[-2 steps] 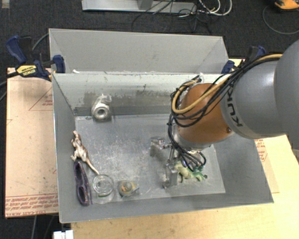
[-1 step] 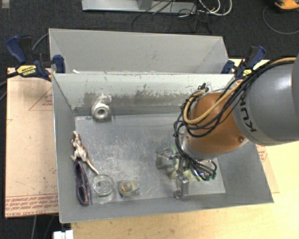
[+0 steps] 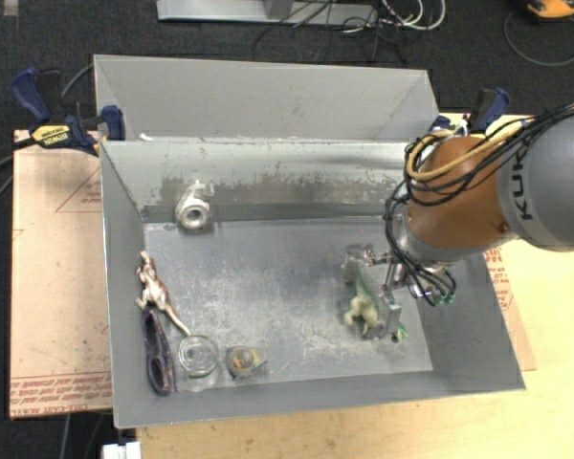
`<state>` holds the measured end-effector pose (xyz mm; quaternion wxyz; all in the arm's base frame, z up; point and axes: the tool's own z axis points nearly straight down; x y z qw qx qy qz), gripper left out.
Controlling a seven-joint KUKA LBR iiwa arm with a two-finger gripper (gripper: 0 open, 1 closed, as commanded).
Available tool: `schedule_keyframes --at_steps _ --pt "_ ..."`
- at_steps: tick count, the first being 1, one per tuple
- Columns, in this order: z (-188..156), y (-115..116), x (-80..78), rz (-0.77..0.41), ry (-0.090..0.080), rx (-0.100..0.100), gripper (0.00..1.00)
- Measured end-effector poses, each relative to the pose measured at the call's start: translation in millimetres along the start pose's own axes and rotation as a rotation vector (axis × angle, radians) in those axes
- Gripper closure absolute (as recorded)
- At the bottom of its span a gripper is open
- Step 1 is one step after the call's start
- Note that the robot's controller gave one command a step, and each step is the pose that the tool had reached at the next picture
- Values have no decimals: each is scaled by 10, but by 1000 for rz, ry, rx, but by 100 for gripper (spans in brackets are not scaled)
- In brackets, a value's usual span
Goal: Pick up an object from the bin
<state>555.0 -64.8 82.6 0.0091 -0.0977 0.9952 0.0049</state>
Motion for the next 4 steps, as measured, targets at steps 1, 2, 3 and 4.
schedule_keyframes --at_steps 1,2,3,4 --pt "105 46 283 -40 3 2 0" --pt "107 -116 185 -109 -2 0 0" --pt "126 -67 -247 86 0 1 0" --pt "128 -2 -297 -153 -4 0 100"
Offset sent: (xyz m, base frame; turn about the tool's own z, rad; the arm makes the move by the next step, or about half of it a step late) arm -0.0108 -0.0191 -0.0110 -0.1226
